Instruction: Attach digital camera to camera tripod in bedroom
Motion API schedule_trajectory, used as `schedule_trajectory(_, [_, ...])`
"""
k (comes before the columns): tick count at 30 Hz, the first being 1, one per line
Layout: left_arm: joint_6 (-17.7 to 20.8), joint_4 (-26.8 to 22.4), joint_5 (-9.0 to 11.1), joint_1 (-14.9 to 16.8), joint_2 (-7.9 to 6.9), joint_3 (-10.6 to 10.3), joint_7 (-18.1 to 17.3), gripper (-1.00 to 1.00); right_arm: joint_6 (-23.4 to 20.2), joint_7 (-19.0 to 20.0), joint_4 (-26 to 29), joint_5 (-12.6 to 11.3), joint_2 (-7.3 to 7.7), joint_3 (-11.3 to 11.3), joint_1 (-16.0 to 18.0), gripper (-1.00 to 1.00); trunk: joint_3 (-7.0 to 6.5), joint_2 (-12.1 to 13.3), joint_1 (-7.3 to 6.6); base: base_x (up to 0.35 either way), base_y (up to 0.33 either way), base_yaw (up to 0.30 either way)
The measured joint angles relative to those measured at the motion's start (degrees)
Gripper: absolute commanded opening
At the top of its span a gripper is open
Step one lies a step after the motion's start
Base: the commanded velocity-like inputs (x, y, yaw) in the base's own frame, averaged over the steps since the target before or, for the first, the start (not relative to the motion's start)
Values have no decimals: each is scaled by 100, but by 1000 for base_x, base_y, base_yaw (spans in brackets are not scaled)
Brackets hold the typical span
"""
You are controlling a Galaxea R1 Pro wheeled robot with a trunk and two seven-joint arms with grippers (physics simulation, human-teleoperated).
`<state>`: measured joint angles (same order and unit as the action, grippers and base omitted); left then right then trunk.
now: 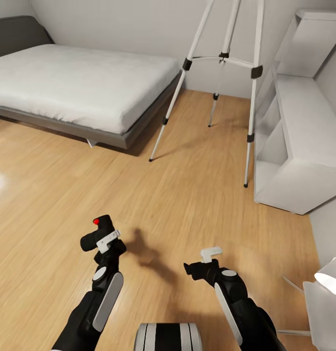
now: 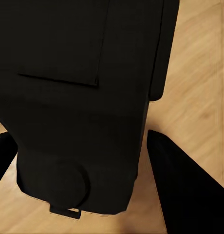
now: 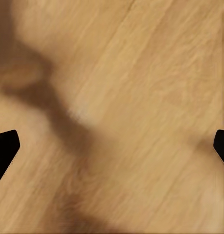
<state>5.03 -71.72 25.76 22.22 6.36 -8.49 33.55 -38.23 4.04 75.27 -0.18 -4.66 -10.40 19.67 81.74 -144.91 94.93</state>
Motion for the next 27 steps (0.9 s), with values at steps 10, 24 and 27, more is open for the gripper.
schedule_trajectory(10, [11, 0, 0, 0, -19, -6, -15, -100, 2, -28, 19, 3, 1, 8, 0, 100, -222, 13, -26, 0, 0, 0])
schedule_trajectory(24, [37, 9, 8, 0, -18, -6, -17, -100, 7, -33, 34, -6, -45, 29, 0, 100, -532, 32, -62, 0, 0, 0])
schedule_trajectory(27, [40, 9, 8, 0, -17, -6, -17, -100, 26, -45, 34, -2, -43, 33, 0, 100, -599, 36, -70, 0, 0, 0])
